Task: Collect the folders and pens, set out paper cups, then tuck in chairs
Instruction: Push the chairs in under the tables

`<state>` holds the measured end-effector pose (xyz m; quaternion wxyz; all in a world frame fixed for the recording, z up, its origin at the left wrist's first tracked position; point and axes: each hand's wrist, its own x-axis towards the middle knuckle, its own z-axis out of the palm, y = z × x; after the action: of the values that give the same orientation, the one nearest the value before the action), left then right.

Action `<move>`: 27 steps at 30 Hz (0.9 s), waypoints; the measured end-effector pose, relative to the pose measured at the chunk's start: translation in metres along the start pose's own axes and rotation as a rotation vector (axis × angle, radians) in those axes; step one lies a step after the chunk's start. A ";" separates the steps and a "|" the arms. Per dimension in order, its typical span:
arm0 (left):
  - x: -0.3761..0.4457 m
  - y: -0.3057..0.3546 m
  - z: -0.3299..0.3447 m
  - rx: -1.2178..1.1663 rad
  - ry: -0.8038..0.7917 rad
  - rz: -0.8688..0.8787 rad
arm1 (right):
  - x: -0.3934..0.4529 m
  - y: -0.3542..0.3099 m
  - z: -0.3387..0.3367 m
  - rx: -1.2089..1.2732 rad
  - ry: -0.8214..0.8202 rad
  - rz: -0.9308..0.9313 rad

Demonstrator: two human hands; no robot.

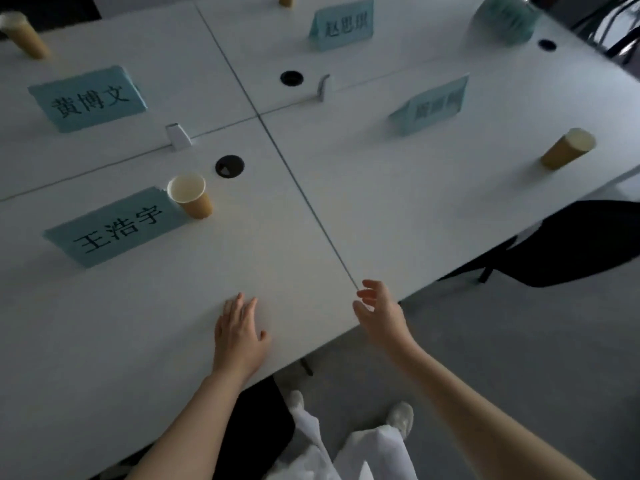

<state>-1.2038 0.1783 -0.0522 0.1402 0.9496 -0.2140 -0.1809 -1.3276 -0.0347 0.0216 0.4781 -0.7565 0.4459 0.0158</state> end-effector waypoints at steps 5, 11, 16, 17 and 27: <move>-0.032 0.137 0.031 -0.122 -0.026 0.181 | -0.011 0.059 -0.081 0.082 0.046 0.068; -0.071 0.276 0.078 -0.307 -0.060 0.210 | -0.024 0.131 -0.180 -0.073 0.119 -0.095; -0.092 0.367 0.103 -0.418 -0.107 0.170 | -0.024 0.176 -0.260 -0.080 0.194 -0.123; -0.092 0.381 0.104 -0.444 -0.105 0.149 | -0.021 0.180 -0.272 -0.058 0.217 -0.128; -0.016 0.505 0.122 -0.540 -0.051 0.114 | 0.079 0.176 -0.376 0.087 0.300 -0.158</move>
<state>-1.4463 -0.2761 0.0165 0.3927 0.8595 -0.2145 -0.2471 -1.5529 -0.3897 0.0656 0.4384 -0.7615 0.4518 -0.1541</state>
